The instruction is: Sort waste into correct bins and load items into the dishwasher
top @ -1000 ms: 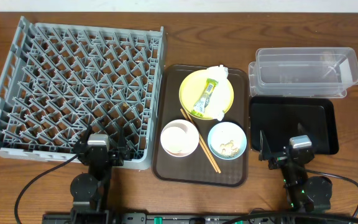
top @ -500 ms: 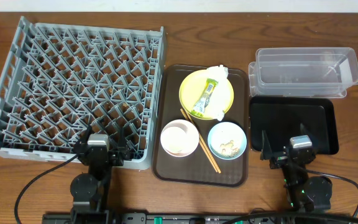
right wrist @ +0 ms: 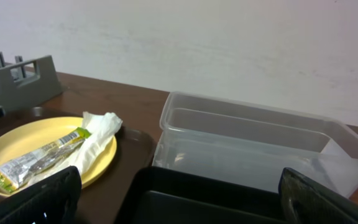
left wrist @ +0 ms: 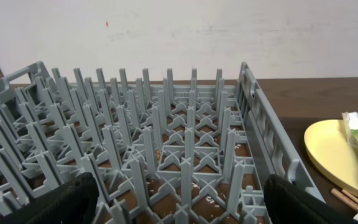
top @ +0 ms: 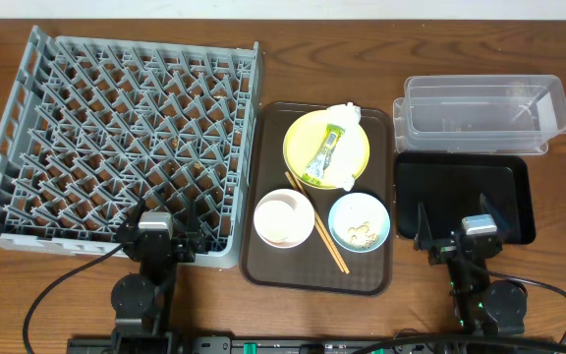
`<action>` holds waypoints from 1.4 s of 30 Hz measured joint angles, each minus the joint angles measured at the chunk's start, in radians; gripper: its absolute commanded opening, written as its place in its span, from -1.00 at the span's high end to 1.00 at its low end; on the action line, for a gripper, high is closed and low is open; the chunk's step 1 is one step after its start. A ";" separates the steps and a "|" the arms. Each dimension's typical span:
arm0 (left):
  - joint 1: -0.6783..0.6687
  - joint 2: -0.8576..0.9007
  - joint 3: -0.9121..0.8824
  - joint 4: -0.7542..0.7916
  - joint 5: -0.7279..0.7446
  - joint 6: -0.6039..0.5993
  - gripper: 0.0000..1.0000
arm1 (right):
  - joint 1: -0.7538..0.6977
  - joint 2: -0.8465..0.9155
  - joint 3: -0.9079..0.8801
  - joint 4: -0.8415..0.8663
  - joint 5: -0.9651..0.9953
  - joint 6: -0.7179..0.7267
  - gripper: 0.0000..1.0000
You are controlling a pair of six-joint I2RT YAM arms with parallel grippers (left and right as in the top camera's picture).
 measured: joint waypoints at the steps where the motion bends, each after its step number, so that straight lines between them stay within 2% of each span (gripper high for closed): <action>1: 0.000 0.000 0.000 0.000 0.000 0.000 -0.76 | 0.000 0.000 0.000 0.000 0.002 0.003 -0.98; 6: 0.000 0.000 0.000 0.003 0.001 -0.001 -0.76 | 0.000 0.000 0.000 -0.006 0.025 0.042 -0.99; 11: 0.000 0.001 0.005 -0.002 0.001 -0.046 -0.76 | 0.000 0.005 0.027 -0.092 0.037 0.093 -0.98; 17: 0.000 0.066 0.073 -0.108 0.002 -0.086 -0.76 | 0.000 0.101 0.151 -0.175 0.046 0.124 -0.99; 23: 0.000 0.251 0.278 -0.238 0.004 -0.102 -0.76 | 0.000 0.321 0.338 -0.210 0.047 0.136 -0.98; 32: 0.001 0.592 0.610 -0.476 0.005 -0.105 -0.76 | 0.000 0.764 0.672 -0.356 0.021 0.140 -0.99; 36: 0.001 0.676 0.680 -0.559 0.005 -0.105 -0.76 | 0.000 0.891 0.764 -0.383 0.007 0.143 -0.98; 42: 0.001 0.694 0.688 -0.577 0.005 -0.106 -0.76 | 0.000 0.957 0.776 -0.346 -0.038 0.163 -0.99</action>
